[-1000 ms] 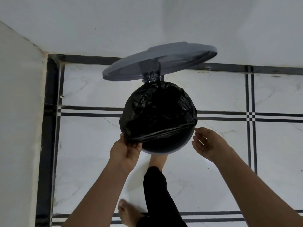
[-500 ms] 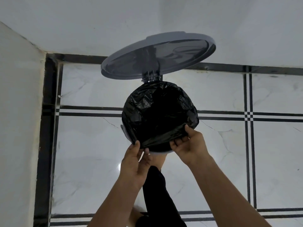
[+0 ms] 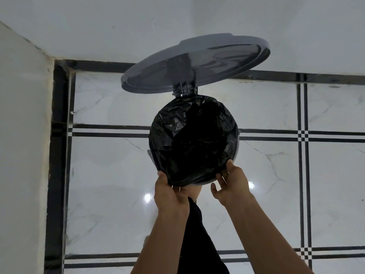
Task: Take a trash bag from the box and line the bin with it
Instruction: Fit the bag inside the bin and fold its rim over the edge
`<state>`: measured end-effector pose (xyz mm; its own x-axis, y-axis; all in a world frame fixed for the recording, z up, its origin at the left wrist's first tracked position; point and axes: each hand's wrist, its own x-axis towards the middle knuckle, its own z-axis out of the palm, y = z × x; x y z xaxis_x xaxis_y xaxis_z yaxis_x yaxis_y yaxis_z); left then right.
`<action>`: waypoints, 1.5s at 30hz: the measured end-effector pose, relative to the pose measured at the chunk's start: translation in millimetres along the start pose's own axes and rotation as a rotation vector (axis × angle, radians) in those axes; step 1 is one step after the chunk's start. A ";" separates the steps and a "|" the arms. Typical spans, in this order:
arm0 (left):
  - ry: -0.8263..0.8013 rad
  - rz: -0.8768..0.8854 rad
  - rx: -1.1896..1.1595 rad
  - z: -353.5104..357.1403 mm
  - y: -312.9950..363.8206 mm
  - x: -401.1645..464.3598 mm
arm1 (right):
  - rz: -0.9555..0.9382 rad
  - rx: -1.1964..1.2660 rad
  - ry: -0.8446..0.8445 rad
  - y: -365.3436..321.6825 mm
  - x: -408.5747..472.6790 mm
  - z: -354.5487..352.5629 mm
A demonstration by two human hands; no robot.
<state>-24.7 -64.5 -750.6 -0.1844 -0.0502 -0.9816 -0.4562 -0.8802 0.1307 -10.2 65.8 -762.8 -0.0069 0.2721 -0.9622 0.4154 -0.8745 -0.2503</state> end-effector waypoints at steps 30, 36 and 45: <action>-0.176 -0.216 0.106 -11.0 20.1 54.2 | -0.022 0.268 -0.317 11.4 47.9 -30.2; -0.119 -0.211 0.142 -11.0 13.6 63.7 | -0.067 0.199 -0.232 6.9 62.9 -43.9; -0.238 -0.164 0.175 -2.0 17.2 75.9 | 0.053 0.363 -0.388 7.4 53.1 -42.3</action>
<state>-44.8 -84.3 -823.1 -0.2846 0.2150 -0.9342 -0.6351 -0.7723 0.0158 30.9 90.7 -811.3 -0.3591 0.1156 -0.9261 0.0832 -0.9844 -0.1552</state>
